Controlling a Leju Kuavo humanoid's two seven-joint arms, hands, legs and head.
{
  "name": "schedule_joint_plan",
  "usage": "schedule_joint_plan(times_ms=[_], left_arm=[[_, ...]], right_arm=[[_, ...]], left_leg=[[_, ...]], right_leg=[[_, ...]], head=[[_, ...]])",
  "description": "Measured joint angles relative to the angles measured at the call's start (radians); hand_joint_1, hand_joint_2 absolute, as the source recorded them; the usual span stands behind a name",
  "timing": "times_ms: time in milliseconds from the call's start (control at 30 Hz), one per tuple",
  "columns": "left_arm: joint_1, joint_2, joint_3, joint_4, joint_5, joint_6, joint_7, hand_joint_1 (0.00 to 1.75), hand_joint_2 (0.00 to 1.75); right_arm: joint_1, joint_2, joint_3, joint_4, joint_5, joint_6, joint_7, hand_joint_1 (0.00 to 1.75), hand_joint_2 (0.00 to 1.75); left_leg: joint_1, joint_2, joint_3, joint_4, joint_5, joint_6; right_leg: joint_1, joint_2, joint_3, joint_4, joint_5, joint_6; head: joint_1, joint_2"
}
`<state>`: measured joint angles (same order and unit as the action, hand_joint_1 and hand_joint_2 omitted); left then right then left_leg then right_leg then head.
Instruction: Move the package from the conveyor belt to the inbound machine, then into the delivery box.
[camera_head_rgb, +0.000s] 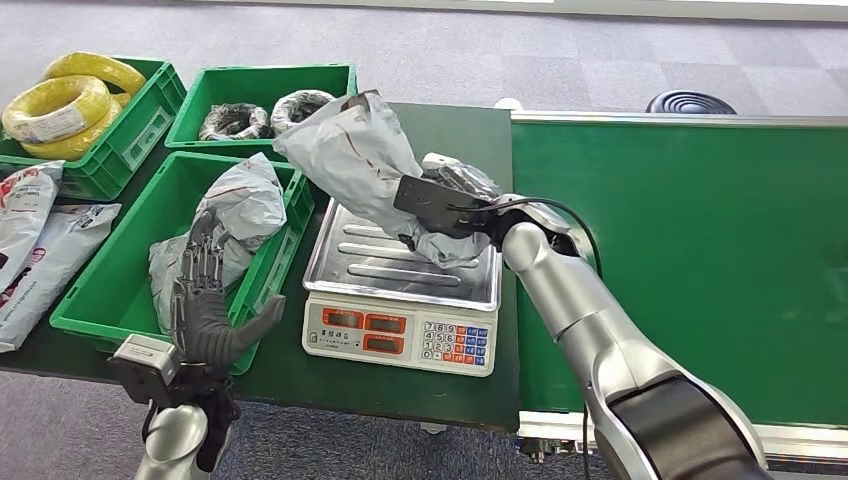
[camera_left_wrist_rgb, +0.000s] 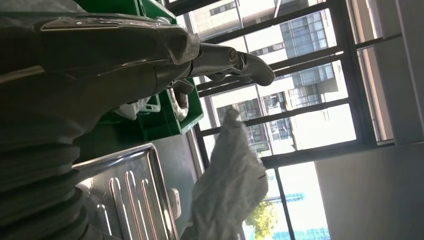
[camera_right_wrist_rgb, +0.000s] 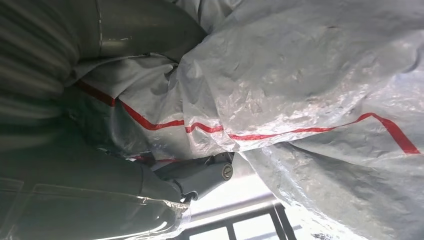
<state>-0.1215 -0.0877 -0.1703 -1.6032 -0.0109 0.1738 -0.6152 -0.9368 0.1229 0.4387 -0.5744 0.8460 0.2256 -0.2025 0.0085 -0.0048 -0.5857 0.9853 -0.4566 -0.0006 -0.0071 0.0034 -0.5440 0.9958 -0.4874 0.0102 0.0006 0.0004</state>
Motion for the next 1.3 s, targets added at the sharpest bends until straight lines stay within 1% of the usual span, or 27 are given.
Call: schedule_joint_plan(times_ms=[33,100,267,333,400,500,633,733,800,1000,1100,1167,1233,1300], left_arm=[[0.0,0.0,0.01,-0.007,-0.005,0.003,0.003,0.0,1.75],[0.0,0.0,0.028,-0.019,-0.018,0.006,0.011,0.0,1.75],[-0.001,0.0,0.066,-0.044,-0.058,0.006,0.036,0.0,1.75],[0.0,0.0,0.075,-0.052,-0.082,0.004,0.046,0.0,1.75],[0.002,0.0,0.084,-0.066,-0.122,0.0,0.057,0.0,1.75],[0.004,0.002,0.095,-0.087,-0.184,-0.006,0.075,0.0,1.75],[-0.016,0.013,0.099,-0.087,-0.25,-0.012,0.104,0.0,1.75],[-0.066,0.036,0.091,-0.053,-0.317,-0.027,0.154,0.0,1.75],[-0.107,0.053,0.08,-0.015,-0.357,-0.044,0.188,0.0,1.75],[-0.265,0.084,0.018,0.153,-0.474,-0.149,0.308,0.0,1.75],[-0.335,0.086,-0.027,0.252,-0.526,-0.179,0.34,0.0,1.75],[-0.374,0.082,-0.059,0.318,-0.548,-0.187,0.352,0.0,1.75],[-0.414,0.071,-0.089,0.383,-0.562,-0.193,0.358,0.0,1.75],[-0.456,0.05,-0.12,0.453,-0.566,-0.199,0.36,0.0,1.75]], right_arm=[[-0.004,0.006,0.017,0.018,0.008,0.013,0.01,0.51,1.75],[-0.008,0.014,0.044,0.047,0.019,0.041,0.023,0.0,1.75],[-0.015,0.019,0.098,0.083,0.028,0.123,0.022,0.0,1.75],[-0.016,0.014,0.113,0.087,0.02,0.134,0.018,0.0,1.75],[-0.013,-0.005,0.125,0.071,-0.007,0.106,0.011,0.0,1.75],[0.006,-0.051,0.125,0.004,-0.071,0.049,-0.007,0.0,1.75],[0.071,-0.108,0.081,-0.137,-0.196,0.031,-0.058,0.0,1.75],[0.144,-0.141,0.025,-0.261,-0.265,0.016,-0.087,0.0,1.75],[0.194,-0.154,-0.016,-0.339,-0.292,0.005,-0.091,0.0,1.75],[0.346,-0.175,-0.164,-0.563,-0.392,-0.011,-0.089,0.0,1.75],[0.417,-0.178,-0.246,-0.656,-0.42,-0.047,-0.105,0.0,1.75],[0.464,-0.177,-0.3,-0.723,-0.447,-0.066,-0.133,0.0,1.75],[0.51,-0.171,-0.345,-0.795,-0.474,-0.077,-0.162,0.0,1.75],[0.553,-0.161,-0.383,-0.865,-0.493,-0.082,-0.181,0.0,1.75]], left_leg=[[0.0,0.0,0.0,0.0,0.0,0.0],[0.0,0.0,0.0,0.0,0.0,0.0],[0.0,0.0,0.0,0.0,0.0,0.0],[0.0,0.0,0.0,0.0,0.0,0.0],[0.0,0.0,0.0,0.0,0.0,0.0],[0.0,-0.001,0.0,0.0,0.0,0.0],[0.0,-0.001,0.0,0.001,0.0,0.0],[0.0,-0.001,0.0,0.001,0.0,0.0],[0.0,-0.001,0.0,0.001,0.0,0.0],[0.0,-0.002,0.001,0.001,0.0,0.0],[0.0,-0.001,0.0,0.001,0.0,0.0],[-0.001,-0.001,0.0,0.001,0.0,0.0],[-0.001,-0.002,0.0,0.001,0.0,0.0],[-0.001,-0.003,-0.001,0.001,0.0,0.0]], right_leg=[[0.0,0.0,0.0,0.0,0.0,0.0],[0.0,0.0,0.0,0.0,0.0,0.0],[0.0,0.0,0.0,0.0,0.0,0.0],[0.0,0.0,0.0,0.0,0.0,0.0],[0.0,0.0,0.0,0.0,0.0,0.0],[0.0,-0.001,0.0,-0.001,0.0,0.0],[0.0,-0.001,-0.001,-0.001,0.0,0.0],[0.0,-0.001,0.0,-0.001,0.0,0.0],[0.0,-0.001,0.0,-0.001,0.0,0.0],[0.0,-0.002,0.0,-0.001,0.0,0.0],[-0.001,-0.002,0.0,-0.001,0.0,0.0],[-0.002,-0.002,-0.001,-0.001,0.0,0.0],[-0.002,-0.002,-0.001,-0.001,0.0,0.0],[-0.002,-0.002,-0.001,-0.001,0.0,0.0]], head=[[0.0,0.0],[0.0,0.0],[0.0,0.0],[0.0,0.0],[0.0,0.0],[0.0,0.0],[0.0,0.0],[0.0,0.0],[0.0,0.0],[0.0,0.0],[0.0,0.0],[0.0,0.0],[0.0,0.0],[0.0,0.0]])
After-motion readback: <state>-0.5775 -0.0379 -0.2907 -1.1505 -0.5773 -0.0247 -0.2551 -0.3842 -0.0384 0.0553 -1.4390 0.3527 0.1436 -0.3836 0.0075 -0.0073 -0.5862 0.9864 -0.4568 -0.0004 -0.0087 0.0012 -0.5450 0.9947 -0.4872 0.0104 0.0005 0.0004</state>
